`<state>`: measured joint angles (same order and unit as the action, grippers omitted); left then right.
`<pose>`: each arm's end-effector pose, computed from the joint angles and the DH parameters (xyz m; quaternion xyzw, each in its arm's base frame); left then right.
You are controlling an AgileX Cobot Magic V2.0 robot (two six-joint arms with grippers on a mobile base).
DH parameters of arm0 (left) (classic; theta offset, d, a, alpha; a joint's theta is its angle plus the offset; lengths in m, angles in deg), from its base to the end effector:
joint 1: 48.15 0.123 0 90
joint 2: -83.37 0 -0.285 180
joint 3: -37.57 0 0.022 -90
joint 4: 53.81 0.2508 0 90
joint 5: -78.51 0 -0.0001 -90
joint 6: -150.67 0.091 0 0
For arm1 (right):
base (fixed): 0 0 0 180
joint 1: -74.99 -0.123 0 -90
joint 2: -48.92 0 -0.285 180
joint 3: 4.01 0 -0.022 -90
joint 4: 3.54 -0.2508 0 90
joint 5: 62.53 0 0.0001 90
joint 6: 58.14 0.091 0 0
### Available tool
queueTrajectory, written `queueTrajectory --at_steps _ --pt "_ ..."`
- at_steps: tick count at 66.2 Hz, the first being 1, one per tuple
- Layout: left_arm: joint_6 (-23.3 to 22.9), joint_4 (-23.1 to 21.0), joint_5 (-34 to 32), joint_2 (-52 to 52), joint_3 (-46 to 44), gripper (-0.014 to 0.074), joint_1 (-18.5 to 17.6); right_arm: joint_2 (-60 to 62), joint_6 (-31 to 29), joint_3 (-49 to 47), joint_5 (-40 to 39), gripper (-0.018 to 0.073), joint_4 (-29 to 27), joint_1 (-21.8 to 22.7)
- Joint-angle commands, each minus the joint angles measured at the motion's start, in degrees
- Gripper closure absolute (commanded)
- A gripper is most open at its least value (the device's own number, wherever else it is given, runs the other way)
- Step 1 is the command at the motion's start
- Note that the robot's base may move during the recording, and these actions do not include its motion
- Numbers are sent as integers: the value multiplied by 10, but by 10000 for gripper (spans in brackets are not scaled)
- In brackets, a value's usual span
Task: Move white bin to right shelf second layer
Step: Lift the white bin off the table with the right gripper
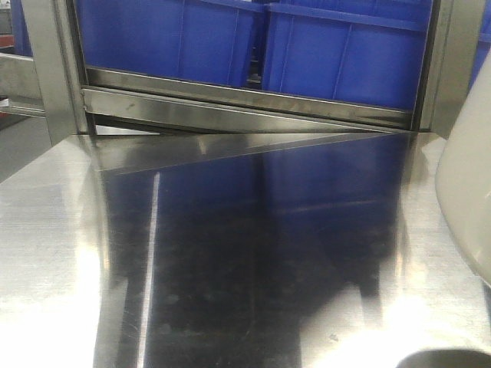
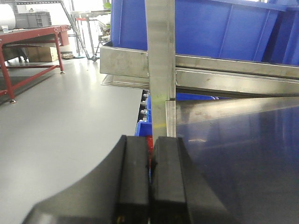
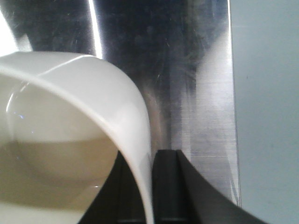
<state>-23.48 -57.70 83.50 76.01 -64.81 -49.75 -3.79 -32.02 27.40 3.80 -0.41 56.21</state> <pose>0.0562 -0.0021 0.2033 0.0241 0.7064 0.0002 0.7074 0.1145 0.0341 0.3182 0.0577 0.9649 0.0724 0.2459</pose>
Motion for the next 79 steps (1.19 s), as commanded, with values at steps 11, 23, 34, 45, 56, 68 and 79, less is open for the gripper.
queueTrajectory --at_steps 11,23,34,45,56,68,79 --pt "-1 -3 -50 10 21 512 -2 3 -6 -15 -27 491 6 3" --pt "-1 -3 -50 10 21 512 -2 3 -6 -15 -27 491 6 3" --pt "-1 -3 -50 10 21 512 -2 3 -6 -15 -27 491 6 3" --pt "-1 -3 -50 10 21 512 -2 3 -6 -15 -27 491 6 3" --pt "-1 -3 -50 10 21 512 -2 3 -6 -15 -28 491 6 3" --pt "-1 -3 -50 10 21 512 -2 3 -6 -15 -28 491 6 3" --pt "-1 -3 -50 10 21 512 -2 3 -6 -15 -28 491 6 3"
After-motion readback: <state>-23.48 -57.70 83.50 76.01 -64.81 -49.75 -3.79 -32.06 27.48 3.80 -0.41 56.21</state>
